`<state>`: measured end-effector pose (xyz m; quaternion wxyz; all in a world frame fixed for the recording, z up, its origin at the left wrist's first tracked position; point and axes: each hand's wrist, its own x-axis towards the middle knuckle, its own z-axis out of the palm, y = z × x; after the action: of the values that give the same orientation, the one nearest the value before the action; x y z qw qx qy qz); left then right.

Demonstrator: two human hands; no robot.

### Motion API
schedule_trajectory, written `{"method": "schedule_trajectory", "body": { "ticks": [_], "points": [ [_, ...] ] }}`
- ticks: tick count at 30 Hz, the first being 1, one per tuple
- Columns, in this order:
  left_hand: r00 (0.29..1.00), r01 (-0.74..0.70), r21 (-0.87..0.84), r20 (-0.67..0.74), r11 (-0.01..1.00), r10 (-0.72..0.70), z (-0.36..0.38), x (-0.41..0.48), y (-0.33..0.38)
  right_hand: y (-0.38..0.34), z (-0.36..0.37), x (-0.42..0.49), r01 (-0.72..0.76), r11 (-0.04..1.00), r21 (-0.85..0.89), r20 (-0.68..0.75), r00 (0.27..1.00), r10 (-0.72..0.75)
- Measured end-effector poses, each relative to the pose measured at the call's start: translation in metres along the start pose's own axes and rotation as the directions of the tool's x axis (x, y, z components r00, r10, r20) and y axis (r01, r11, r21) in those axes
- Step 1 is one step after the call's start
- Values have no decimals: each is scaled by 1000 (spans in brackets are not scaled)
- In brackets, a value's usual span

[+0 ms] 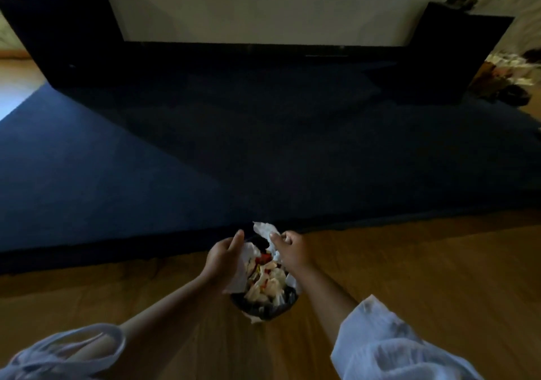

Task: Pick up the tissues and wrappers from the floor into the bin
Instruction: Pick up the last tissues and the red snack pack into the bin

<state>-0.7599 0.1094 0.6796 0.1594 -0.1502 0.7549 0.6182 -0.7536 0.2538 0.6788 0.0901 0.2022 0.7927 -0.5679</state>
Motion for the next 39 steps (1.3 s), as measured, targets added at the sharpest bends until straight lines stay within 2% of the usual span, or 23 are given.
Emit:
{"method": "schedule_trajectory", "body": {
  "ticks": [7, 9, 15, 20, 23, 29, 32, 39],
  "points": [
    [996, 79, 79, -44, 994, -76, 31, 83, -20, 27, 10, 95, -95, 995, 18, 46, 994, 94],
    [991, 122, 62, -62, 991, -119, 41, 111, -39, 45, 20, 124, -137, 990, 45, 59, 989, 134],
    [944, 298, 0, -150, 954, -295, 67, 189, -123, 121, 62, 211, -252, 967, -48, 127, 958, 256],
    [883, 455, -26, -119, 890, -454, 88, 242, -188, 188, 85, 263, -390, 920, -29, 96, 915, 391],
    [859, 505, -20, -78, 863, -505, 97, 264, -224, 220, 93, 281, -418, 904, -87, 129, 895, 426],
    [816, 570, -109, -41, 814, -577, 111, 271, -241, 251, 92, 294, -469, 873, -136, 154, 860, 486],
    [793, 604, -75, -41, 794, -607, 112, 270, -238, 253, 90, 291, -466, 875, -128, 166, 860, 482],
    [815, 578, 34, 2, 815, -579, 113, 264, -219, 243, 70, 280, -430, 889, -157, 194, 869, 455]
  ]
}}
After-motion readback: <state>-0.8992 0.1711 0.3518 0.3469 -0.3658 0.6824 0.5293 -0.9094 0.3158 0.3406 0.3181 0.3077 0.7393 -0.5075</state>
